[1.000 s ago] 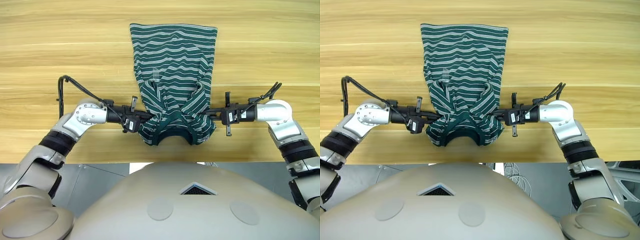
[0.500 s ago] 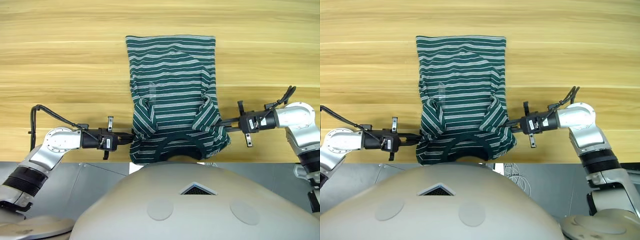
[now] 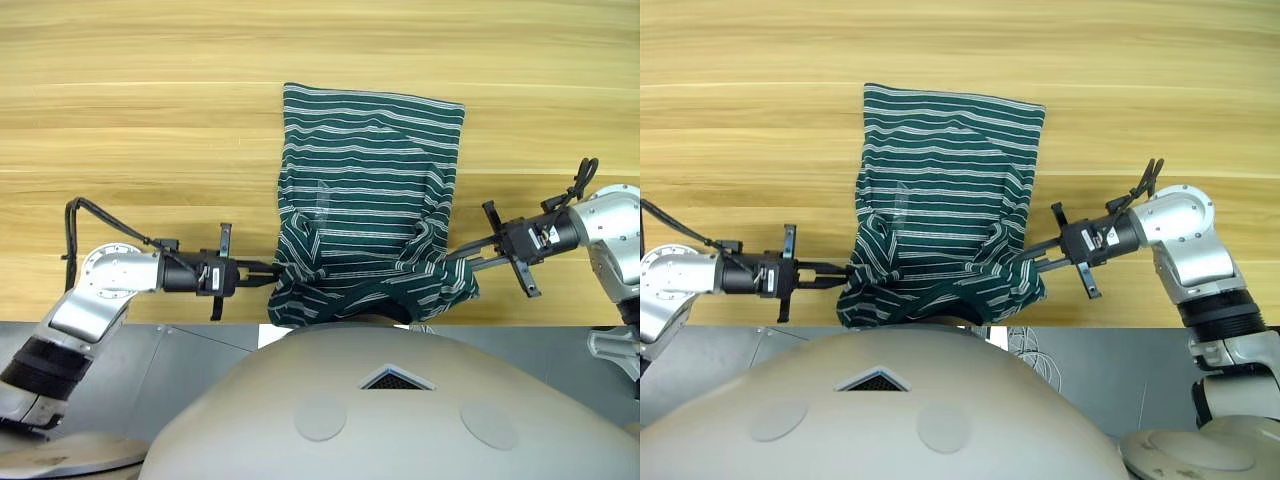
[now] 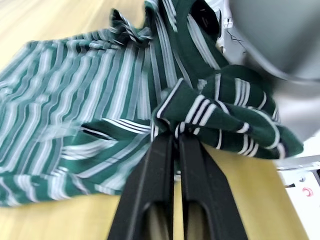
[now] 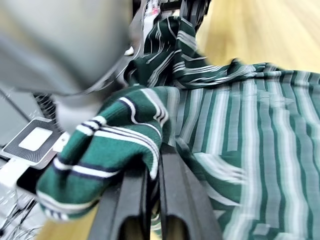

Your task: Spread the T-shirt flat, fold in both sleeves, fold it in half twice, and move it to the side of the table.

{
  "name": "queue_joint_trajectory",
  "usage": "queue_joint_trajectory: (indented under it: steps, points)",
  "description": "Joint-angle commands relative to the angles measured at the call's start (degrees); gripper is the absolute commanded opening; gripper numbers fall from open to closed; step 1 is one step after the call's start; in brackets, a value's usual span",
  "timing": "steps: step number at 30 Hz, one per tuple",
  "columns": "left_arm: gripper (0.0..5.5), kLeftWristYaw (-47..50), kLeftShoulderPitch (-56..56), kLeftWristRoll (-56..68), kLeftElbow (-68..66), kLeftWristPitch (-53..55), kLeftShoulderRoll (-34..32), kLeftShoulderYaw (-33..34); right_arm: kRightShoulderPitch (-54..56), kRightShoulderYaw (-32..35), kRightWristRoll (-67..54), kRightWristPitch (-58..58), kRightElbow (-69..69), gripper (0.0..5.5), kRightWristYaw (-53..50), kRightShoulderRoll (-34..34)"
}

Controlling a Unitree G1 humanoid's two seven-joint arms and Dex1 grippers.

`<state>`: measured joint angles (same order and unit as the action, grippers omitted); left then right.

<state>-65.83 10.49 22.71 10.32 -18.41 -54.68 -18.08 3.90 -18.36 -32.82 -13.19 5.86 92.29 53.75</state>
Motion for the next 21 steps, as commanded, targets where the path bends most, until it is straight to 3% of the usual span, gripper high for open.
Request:
queue_joint_trajectory:
  steps: [1, 6, 12, 21]
  points:
    - [0.0, -5.07, -13.14, 5.22, -5.5, 9.98, 4.58, 1.02, 11.06, -2.37, -5.75, 4.95, 7.23, 0.03, 0.21, 0.56]
    - [0.0, -10.27, -27.75, 3.66, -21.62, 16.85, 13.35, 0.02, 22.43, -7.0, -7.49, 9.6, 19.04, 0.03, 0.21, -2.72]
    - [0.0, -12.6, -39.98, 0.07, -44.69, 16.09, 23.22, 2.88, 33.14, -8.67, -8.35, 11.93, 34.04, 0.03, 0.21, -8.02]
    - [0.0, -13.63, -46.24, -1.26, -59.94, 13.18, 28.02, 11.02, 41.15, -4.81, -3.47, 12.0, 51.66, 0.03, 0.2, -14.74]
